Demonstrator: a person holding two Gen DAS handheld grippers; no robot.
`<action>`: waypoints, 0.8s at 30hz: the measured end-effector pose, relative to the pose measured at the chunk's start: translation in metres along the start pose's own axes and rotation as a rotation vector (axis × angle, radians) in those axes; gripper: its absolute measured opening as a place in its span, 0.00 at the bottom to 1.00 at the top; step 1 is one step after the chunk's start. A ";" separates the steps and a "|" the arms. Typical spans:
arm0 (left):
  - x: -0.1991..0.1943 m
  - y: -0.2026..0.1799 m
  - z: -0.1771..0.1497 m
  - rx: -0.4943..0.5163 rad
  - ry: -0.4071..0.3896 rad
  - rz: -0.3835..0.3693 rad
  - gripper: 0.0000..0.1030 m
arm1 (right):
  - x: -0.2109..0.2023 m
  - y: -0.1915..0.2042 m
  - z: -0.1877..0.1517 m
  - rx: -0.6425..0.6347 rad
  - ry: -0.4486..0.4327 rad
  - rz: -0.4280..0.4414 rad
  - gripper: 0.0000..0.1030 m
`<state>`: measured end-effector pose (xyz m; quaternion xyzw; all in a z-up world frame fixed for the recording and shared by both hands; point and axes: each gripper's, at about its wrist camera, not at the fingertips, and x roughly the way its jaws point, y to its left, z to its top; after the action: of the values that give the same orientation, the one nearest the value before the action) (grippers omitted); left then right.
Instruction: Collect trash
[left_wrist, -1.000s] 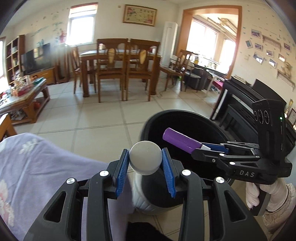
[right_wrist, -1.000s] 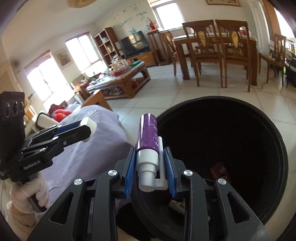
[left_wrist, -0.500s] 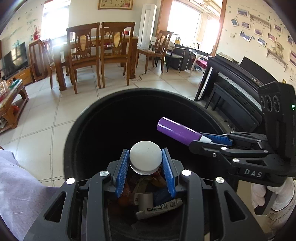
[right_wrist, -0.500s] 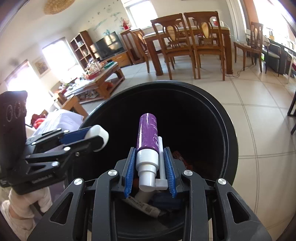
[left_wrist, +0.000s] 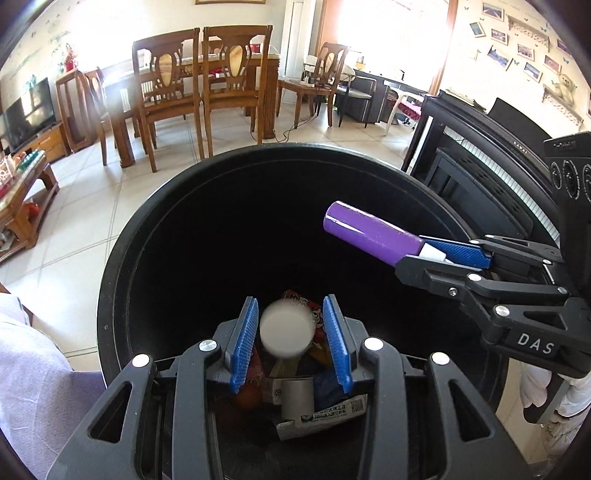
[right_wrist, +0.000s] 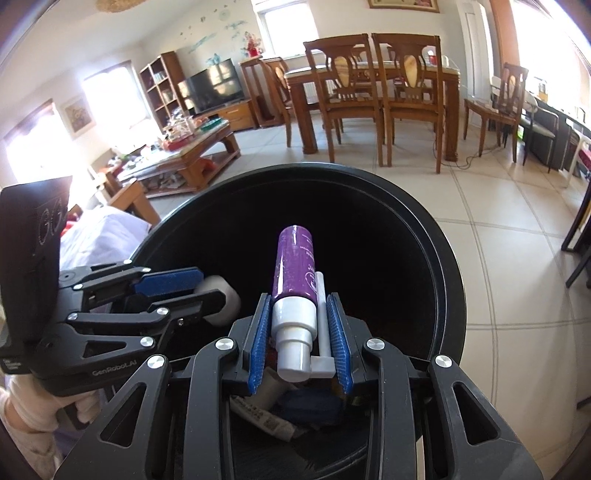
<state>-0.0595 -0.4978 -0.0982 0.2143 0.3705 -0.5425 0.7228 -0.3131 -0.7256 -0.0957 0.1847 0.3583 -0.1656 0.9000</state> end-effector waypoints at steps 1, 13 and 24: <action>0.000 0.000 0.000 -0.001 0.001 0.000 0.37 | 0.001 0.001 0.001 -0.002 0.001 -0.001 0.30; -0.014 -0.001 -0.004 0.001 -0.043 0.029 0.58 | 0.010 0.019 0.007 -0.026 0.011 0.000 0.47; -0.046 0.009 -0.010 -0.002 -0.141 0.098 0.73 | 0.004 0.019 0.006 0.006 -0.024 -0.013 0.47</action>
<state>-0.0605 -0.4591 -0.0700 0.1926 0.3083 -0.5200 0.7730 -0.2987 -0.7119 -0.0902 0.1829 0.3483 -0.1746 0.9027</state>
